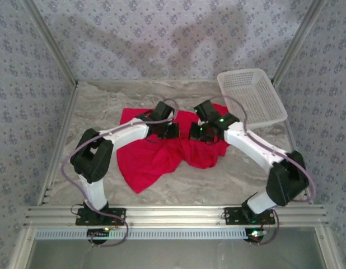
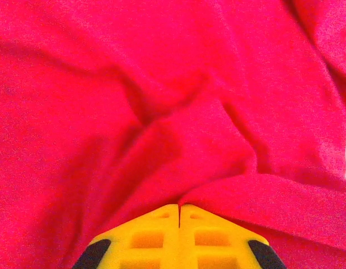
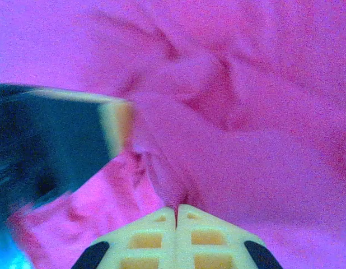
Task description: Fold the inside-out t-shirt
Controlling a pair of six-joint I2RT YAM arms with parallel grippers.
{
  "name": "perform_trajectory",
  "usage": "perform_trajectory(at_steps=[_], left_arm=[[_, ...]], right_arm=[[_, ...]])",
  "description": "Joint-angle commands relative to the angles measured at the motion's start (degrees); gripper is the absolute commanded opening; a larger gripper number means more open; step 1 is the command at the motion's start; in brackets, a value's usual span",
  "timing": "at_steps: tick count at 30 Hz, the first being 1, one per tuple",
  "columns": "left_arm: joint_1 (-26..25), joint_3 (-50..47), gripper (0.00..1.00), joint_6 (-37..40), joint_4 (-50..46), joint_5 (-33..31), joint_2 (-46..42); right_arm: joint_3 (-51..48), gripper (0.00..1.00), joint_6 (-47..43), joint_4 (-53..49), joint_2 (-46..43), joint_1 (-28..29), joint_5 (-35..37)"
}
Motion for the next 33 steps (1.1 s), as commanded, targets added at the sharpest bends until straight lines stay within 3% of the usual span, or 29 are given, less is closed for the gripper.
perform_trajectory(at_steps=[1,5,8,12,17,18,22,28,33], left_arm=[[3.60,4.48,0.00,-0.63,-0.29,1.04,2.64],[6.30,6.09,0.00,-1.25,-0.60,1.32,3.56],[7.33,5.69,0.00,-1.27,-0.77,1.37,3.58],[7.48,3.69,0.00,-1.42,-0.28,1.29,2.90],[7.20,-0.27,0.00,-2.79,2.04,1.68,-0.11],[7.19,-0.98,0.00,-3.01,2.56,1.94,-0.85],[7.20,-3.40,0.00,-3.96,3.21,2.32,-4.13],[6.93,-6.50,0.00,-6.23,5.71,3.63,-6.84],[6.84,-7.47,0.00,-6.53,5.50,2.91,-8.82]], right_arm=[[4.52,0.00,-5.15,-5.84,-7.53,-1.98,-5.08],[0.49,0.00,-8.55,-2.47,-13.34,-5.56,-13.59],[-8.99,0.00,-10.53,2.14,-19.25,-7.38,-16.96],[-20.39,0.00,-8.71,6.36,-22.83,-8.79,-15.79],[-26.00,0.00,-3.89,9.45,-18.44,-9.27,-12.17],[-25.92,0.04,-2.76,10.56,-17.40,-8.92,-11.99],[-22.18,0.42,2.42,15.03,-11.20,-5.05,-9.73],[-10.12,0.49,8.17,16.14,2.40,1.08,-4.70],[-0.43,0.58,13.72,14.73,15.52,2.21,-3.27]])
